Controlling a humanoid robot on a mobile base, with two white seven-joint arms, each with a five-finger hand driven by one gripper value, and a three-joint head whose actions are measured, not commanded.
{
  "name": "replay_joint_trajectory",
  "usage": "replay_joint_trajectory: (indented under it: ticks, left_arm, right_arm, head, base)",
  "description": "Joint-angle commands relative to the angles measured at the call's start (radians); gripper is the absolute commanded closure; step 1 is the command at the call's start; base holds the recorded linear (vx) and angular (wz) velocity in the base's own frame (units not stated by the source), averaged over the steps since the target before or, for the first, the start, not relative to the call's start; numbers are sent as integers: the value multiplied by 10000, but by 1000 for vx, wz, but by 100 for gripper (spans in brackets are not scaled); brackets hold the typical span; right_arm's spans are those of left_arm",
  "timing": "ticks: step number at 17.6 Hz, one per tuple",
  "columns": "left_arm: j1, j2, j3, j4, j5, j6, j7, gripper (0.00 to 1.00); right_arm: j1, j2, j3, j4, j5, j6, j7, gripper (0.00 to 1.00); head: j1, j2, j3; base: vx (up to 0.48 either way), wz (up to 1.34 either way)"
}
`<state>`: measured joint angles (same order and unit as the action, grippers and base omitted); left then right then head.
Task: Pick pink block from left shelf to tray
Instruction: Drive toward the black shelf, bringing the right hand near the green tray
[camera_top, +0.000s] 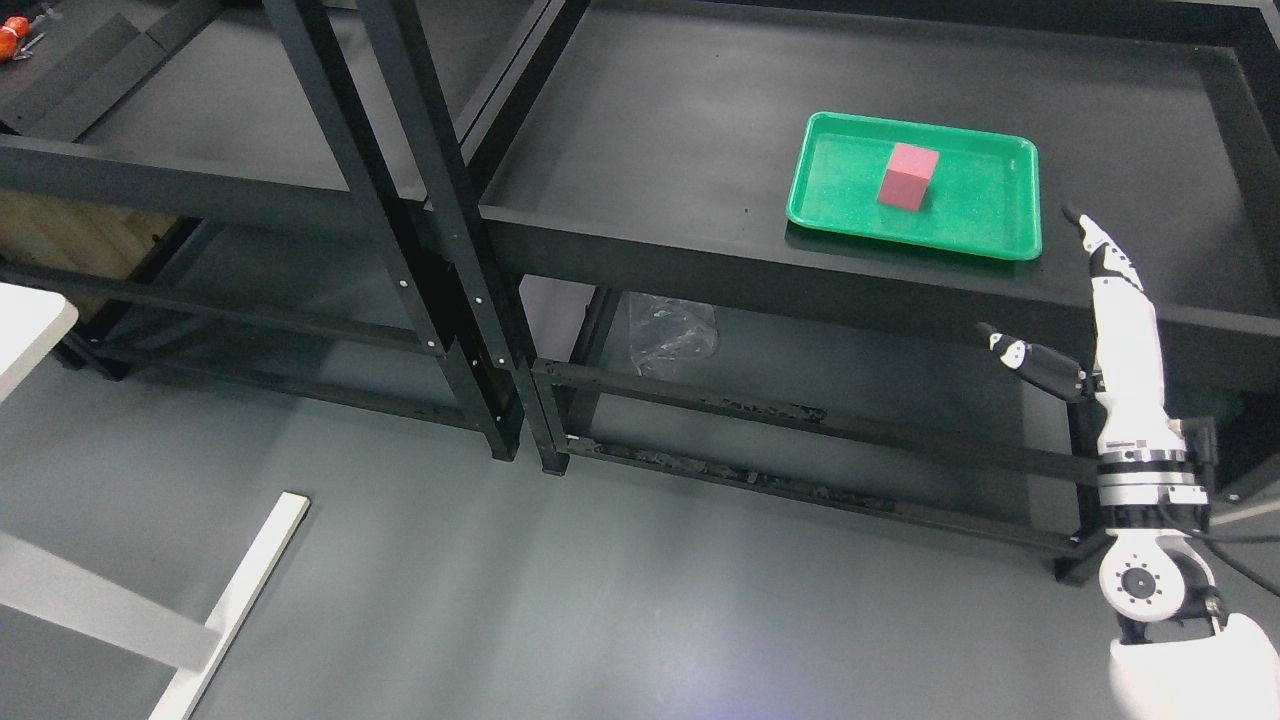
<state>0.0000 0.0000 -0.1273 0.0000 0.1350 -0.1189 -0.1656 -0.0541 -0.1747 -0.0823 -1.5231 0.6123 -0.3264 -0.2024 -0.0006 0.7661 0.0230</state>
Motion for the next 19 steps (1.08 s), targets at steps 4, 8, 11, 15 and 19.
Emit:
replay_joint_trajectory:
  ticks: [4,8,11,15,19]
  left_arm:
    - [200,174,0,-175,0,8,-1,0]
    - [200,174,0,-175,0,8,-1,0]
    - [200,174,0,-175,0,8,-1,0]
    - [200,174,0,-175,0,8,-1,0]
    - [200,174,0,-175,0,8,-1,0]
  right_arm:
    - [19,29,-5,14,-202,42,0,1]
    - [4,29,10,14,-202,180,0,1]
    - [-27,29,56,30,-202,180,107,1]
    - [-42,44,56,60,-202,211,214,1]
    - [-12,29,72,60,-202,502,1025,1]
  head:
    - [0,0,0]
    - [0,0,0]
    - [0,0,0]
    - [0,0,0]
    - [0,0,0]
  base:
    - [262,0]
    - [263,-13]
    - [249,-60]
    - [252,-117]
    - [233,-169]
